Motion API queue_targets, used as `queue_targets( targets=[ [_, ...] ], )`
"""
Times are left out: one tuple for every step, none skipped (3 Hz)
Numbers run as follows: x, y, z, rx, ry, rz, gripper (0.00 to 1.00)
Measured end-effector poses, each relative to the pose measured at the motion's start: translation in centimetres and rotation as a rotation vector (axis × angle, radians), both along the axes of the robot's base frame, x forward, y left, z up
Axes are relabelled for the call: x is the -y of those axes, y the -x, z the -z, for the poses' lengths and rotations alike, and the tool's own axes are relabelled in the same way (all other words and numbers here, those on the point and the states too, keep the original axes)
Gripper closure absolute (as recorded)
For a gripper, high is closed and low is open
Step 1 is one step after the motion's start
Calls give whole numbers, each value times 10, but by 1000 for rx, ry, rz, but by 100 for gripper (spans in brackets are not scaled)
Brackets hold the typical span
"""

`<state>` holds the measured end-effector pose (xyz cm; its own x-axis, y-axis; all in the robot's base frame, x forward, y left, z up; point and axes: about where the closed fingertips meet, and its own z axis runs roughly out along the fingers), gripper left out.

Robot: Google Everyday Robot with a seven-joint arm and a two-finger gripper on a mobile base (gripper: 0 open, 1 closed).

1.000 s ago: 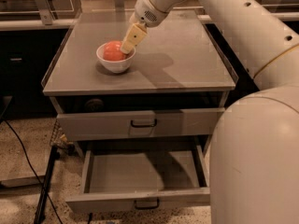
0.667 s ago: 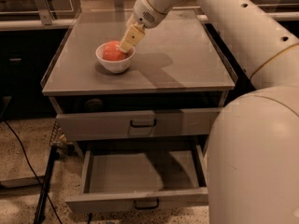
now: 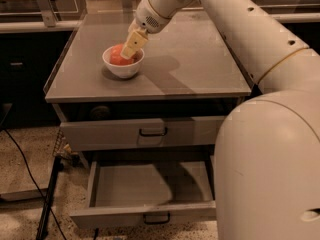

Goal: Place apple into middle drawer

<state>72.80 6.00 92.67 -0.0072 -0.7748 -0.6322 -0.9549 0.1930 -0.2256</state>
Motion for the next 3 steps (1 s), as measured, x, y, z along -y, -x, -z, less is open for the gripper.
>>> queue_targets(
  targets=[
    [-9, 2, 5, -11, 0, -20, 35],
    [-15, 9, 15, -36, 10, -41, 36],
    [-13, 18, 30, -73, 24, -51, 39]
  ],
)
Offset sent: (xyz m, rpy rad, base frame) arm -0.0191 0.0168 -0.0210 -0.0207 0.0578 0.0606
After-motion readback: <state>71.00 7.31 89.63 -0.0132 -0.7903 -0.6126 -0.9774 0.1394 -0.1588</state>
